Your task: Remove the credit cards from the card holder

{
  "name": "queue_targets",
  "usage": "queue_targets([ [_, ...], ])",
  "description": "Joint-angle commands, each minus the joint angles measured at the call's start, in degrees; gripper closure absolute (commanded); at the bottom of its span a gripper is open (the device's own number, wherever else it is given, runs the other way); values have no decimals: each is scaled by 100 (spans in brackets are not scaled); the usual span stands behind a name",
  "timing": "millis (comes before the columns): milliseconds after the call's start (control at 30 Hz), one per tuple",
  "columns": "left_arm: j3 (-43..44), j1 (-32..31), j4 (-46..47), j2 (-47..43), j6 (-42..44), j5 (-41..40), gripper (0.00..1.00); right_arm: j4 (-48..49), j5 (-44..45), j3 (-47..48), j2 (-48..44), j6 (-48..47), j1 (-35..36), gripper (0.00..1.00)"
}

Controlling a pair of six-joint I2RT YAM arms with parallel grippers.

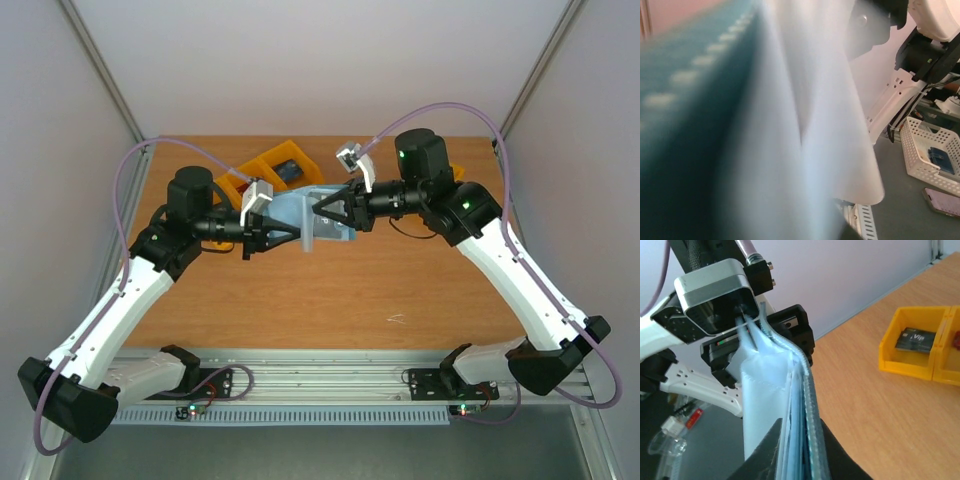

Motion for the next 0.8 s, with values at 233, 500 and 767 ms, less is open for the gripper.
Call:
queue_targets([
  [233, 209, -17, 537, 3, -337, -681, 1, 195, 585, 210, 152, 423, 62, 99],
  [500, 184, -17, 559, 108, -608, -1286, 1, 206, 695, 311, 177, 215, 416, 99],
  [767, 238, -8, 220, 41, -316, -1127, 87, 165, 243, 190, -70, -70, 314, 87],
])
